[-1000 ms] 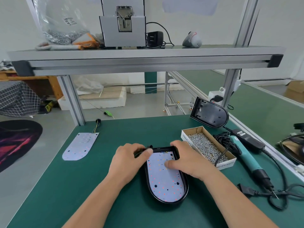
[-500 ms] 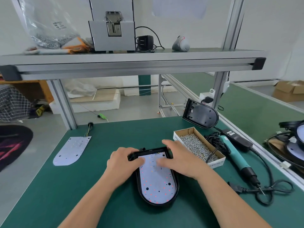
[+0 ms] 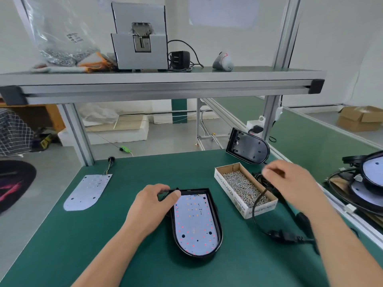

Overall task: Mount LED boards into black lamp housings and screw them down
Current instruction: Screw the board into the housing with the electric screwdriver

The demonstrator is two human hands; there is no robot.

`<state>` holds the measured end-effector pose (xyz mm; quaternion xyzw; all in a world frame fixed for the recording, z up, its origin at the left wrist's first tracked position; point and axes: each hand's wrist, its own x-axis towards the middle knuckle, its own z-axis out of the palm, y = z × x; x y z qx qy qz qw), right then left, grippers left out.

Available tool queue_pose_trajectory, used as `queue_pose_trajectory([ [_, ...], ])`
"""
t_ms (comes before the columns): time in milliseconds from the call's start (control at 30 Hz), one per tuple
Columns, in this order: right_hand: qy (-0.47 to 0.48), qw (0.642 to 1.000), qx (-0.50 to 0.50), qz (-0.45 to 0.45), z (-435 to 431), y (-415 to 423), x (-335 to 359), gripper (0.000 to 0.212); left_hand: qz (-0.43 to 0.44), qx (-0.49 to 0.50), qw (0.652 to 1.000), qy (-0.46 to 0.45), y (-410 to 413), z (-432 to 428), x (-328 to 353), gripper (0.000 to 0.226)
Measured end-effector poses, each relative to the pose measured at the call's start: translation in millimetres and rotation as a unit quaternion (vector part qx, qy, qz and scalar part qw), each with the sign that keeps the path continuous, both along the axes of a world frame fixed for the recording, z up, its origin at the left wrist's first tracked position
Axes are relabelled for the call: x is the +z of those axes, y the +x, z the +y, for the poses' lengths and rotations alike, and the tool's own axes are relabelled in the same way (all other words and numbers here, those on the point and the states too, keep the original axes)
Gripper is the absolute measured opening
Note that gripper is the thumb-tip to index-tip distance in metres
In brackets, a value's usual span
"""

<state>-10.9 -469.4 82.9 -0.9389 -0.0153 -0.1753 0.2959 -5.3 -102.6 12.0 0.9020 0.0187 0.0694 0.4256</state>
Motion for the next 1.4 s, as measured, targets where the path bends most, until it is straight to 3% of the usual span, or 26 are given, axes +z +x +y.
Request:
queue_pose_trajectory([
  [100,-0.110,0.987,-0.091,0.078,-43.5,-0.6,-25.6,0.017,-0.026,0.029,0.999,-0.015,0.9,-1.2,-0.6,0.052],
  [233,-0.172,0.959,-0.128,0.188,-65.3,-1.5,-57.7,0.054,-0.064,0.060,0.996,-0.002,-2.1,-3.2,4.7,0.043],
  [367,-0.143,0.961,-0.139,0.192,-66.5,0.0,-61.5,0.040,-0.085,0.061,0.995,-0.001,-6.1,-6.6,9.8,0.036],
  [467,-0.027,0.971,-0.132,0.197,-76.1,2.2,-60.0,0.025,-0.095,0.055,0.994,-0.006,-8.2,-10.2,12.4,0.031],
  [533,0.132,0.968,-0.120,0.178,-82.0,1.7,-61.8,0.017,-0.104,0.057,0.993,-0.012,-9.9,-11.9,14.9,0.028],
  [633,0.430,0.891,-0.089,0.119,-85.4,-0.7,-60.6,0.021,-0.120,0.057,0.991,-0.020,-13.6,-16.8,20.2,0.021],
  [767,0.604,0.793,-0.006,0.079,-76.9,-4.7,-54.4,0.023,-0.145,0.033,0.989,-0.010,-20.2,-27.5,29.8,0.020],
  [1000,0.660,0.746,0.088,-0.026,-56.2,-9.1,-43.0,0.045,-0.171,-0.038,0.983,0.059,-24.7,-56.5,43.1,0.018],
  [1133,0.690,0.707,0.121,-0.094,-49.3,-11.7,-42.4,0.034,-0.149,-0.106,0.977,0.114,-19.9,-77.0,50.7,0.012],
  [1233,0.685,0.698,0.158,-0.141,-42.6,-15.4,-41.2,0.017,-0.127,-0.171,0.964,0.161,-11.8,-101.8,56.6,0.016],
  [1300,0.695,0.685,0.176,-0.130,-39.5,-15.7,-41.0,0.011,-0.115,-0.204,0.952,0.196,-3.4,-123.4,57.9,0.019],
  [1400,0.725,0.661,0.175,-0.084,-40.7,-15.9,-42.8,0.031,-0.098,-0.242,0.934,0.244,9.4,-155.3,53.9,0.022],
])
